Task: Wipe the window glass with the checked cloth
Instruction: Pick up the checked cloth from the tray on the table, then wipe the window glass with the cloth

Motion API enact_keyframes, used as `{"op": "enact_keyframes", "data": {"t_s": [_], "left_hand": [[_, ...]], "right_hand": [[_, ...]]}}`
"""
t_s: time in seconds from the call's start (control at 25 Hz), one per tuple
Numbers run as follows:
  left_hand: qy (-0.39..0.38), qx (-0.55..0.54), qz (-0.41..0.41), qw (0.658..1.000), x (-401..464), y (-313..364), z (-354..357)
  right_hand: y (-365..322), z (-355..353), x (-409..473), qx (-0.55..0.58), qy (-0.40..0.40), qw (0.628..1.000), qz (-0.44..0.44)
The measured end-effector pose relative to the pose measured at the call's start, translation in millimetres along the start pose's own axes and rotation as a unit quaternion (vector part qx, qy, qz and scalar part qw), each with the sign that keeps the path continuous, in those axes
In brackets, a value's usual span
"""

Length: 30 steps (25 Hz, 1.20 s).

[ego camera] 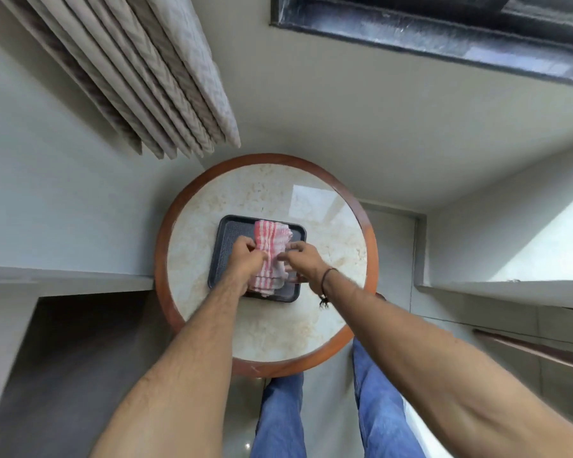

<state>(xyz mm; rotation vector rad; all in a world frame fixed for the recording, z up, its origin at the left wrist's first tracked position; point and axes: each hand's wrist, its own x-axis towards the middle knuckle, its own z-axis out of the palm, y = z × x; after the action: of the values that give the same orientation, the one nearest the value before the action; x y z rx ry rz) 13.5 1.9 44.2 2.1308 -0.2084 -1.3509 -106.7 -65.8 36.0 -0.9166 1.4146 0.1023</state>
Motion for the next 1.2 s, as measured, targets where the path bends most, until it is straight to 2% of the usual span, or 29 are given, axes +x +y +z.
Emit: {"op": "enact_keyframes", "data": {"t_s": [0.2, 0.32, 0.4, 0.52, 0.64, 0.72, 0.8, 0.84, 0.88, 0.96, 1.0, 1.04, 1.08, 1.12, 1.2], "left_hand": [[-0.094, -0.101, 0.078, 0.987, -92.8, 120.9, -39.9], [-0.146, -0.11, 0.189, 0.965, -157.7, 229.7, -47.3], [-0.15, -0.094, 0.283, 0.943, -202.2, 309.0, -47.1], [-0.131, -0.068, 0.403, 0.903, -268.7, 413.7, -42.2], [-0.108, -0.052, 0.48, 0.869, -314.1, 493.2, -32.9], [-0.066, -0.021, 0.539, 0.839, -338.9, 544.3, -26.7], [0.061, 0.072, 0.606, 0.79, -353.7, 590.3, -26.3], [0.145, 0.142, 0.635, 0.745, -354.8, 609.1, -29.8], [0.234, 0.21, 0.655, 0.687, -354.3, 625.5, -35.6], [0.379, 0.277, 0.686, 0.556, -349.3, 657.4, -51.0], [0.425, 0.29, 0.694, 0.504, -346.0, 672.4, -59.8], [0.457, 0.288, 0.698, 0.471, -343.7, 687.4, -69.3], [0.477, 0.277, 0.7, 0.454, -339.4, 703.4, -78.1], [0.491, 0.261, 0.698, 0.451, -337.8, 718.2, -86.9], [0.496, 0.219, 0.696, 0.471, -332.6, 743.0, -102.1]], "right_hand": [[-91.4, -60.3, -110.0, 0.091, -0.085, 0.988, -0.093], [-166.3, -111.8, -176.9, 0.198, -0.115, 0.957, -0.179], [-225.4, -152.1, -224.7, 0.227, -0.112, 0.934, -0.253], [-304.1, -210.1, -300.3, 0.239, -0.073, 0.904, -0.347], [-361.0, -255.2, -363.1, 0.243, 0.002, 0.877, -0.415], [-400.2, -284.5, -392.9, 0.238, 0.054, 0.856, -0.455], [-435.4, -311.0, -414.5, 0.247, 0.102, 0.831, -0.489], [-450.4, -322.3, -423.6, 0.252, 0.127, 0.818, -0.502], [-463.2, -331.9, -433.0, 0.255, 0.15, 0.805, -0.514], [-486.8, -348.9, -449.1, 0.232, 0.229, 0.774, -0.542], [-496.2, -354.5, -456.8, 0.203, 0.292, 0.748, -0.56], [-506.1, -357.3, -467.2, 0.167, 0.356, 0.713, -0.581], [-517.5, -357.9, -478.1, 0.13, 0.41, 0.667, -0.608], [-532.0, -359.0, -491.2, 0.104, 0.459, 0.608, -0.64], [-571.1, -365.4, -514.3, 0.089, 0.546, 0.46, -0.695]]}}
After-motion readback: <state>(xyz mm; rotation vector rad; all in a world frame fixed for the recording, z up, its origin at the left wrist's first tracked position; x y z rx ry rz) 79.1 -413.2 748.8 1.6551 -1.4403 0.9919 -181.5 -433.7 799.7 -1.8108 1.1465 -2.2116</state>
